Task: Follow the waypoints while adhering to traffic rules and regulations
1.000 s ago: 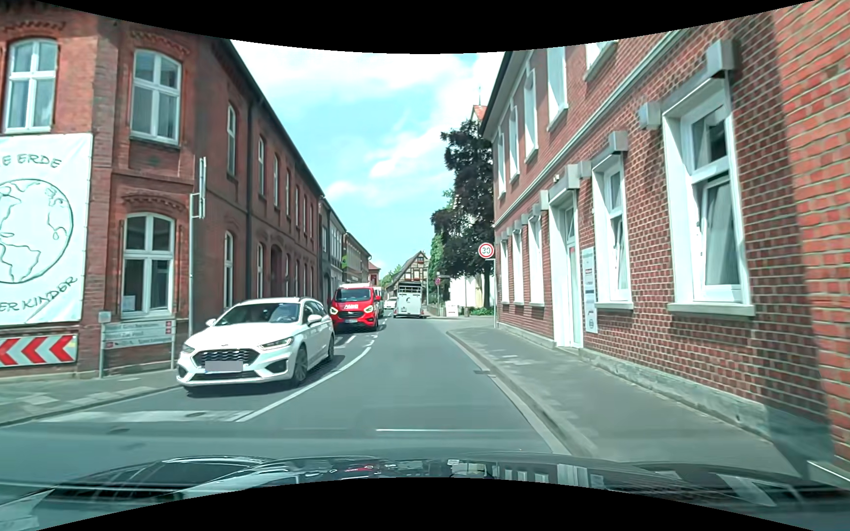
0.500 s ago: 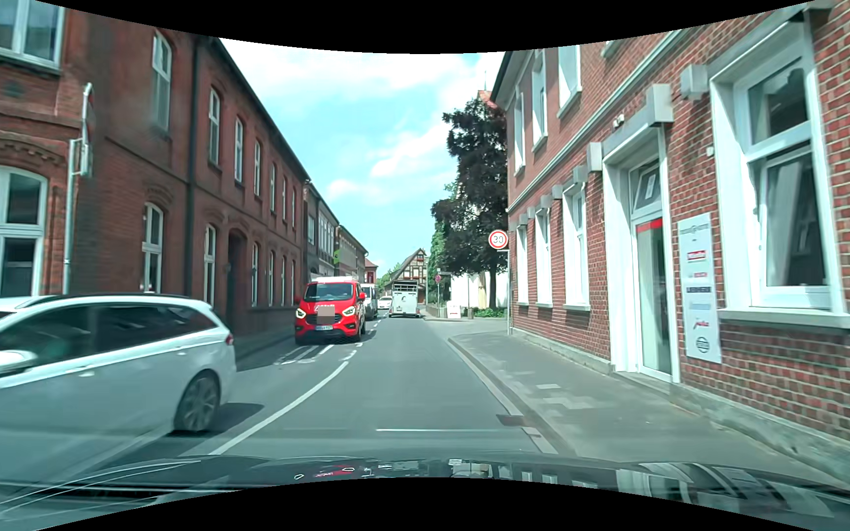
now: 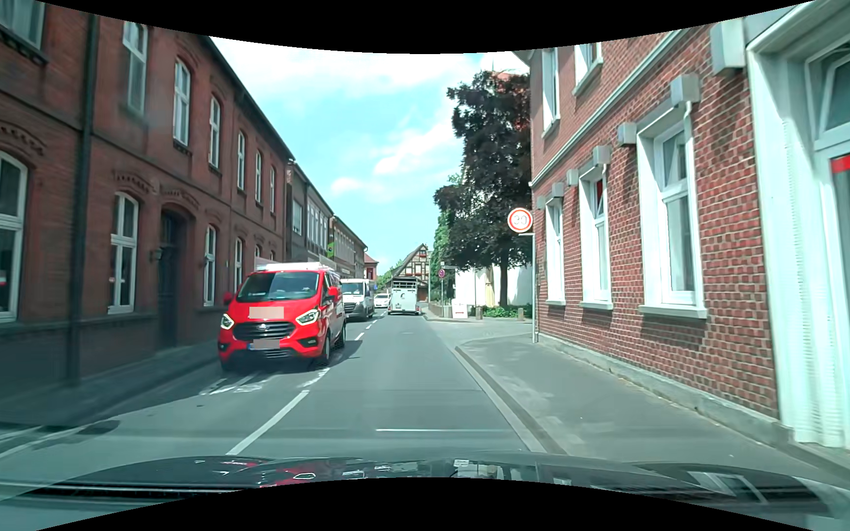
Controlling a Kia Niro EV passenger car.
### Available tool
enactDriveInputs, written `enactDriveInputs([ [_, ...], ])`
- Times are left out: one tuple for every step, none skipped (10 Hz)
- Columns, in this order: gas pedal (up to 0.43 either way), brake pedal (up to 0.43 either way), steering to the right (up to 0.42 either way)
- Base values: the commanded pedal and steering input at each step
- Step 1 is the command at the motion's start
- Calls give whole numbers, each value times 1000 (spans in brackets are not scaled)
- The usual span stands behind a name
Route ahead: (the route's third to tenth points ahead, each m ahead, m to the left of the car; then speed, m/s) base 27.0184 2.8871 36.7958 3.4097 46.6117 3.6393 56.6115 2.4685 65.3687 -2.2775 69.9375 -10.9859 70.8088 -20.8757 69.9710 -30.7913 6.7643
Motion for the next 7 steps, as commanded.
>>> enactDriveInputs([
  [118,0,-34],
  [118,0,-47],
  [130,0,-58],
  [130,0,-68],
  [130,0,-74],
  [130,0,-72],
  [130,0,-60],
])
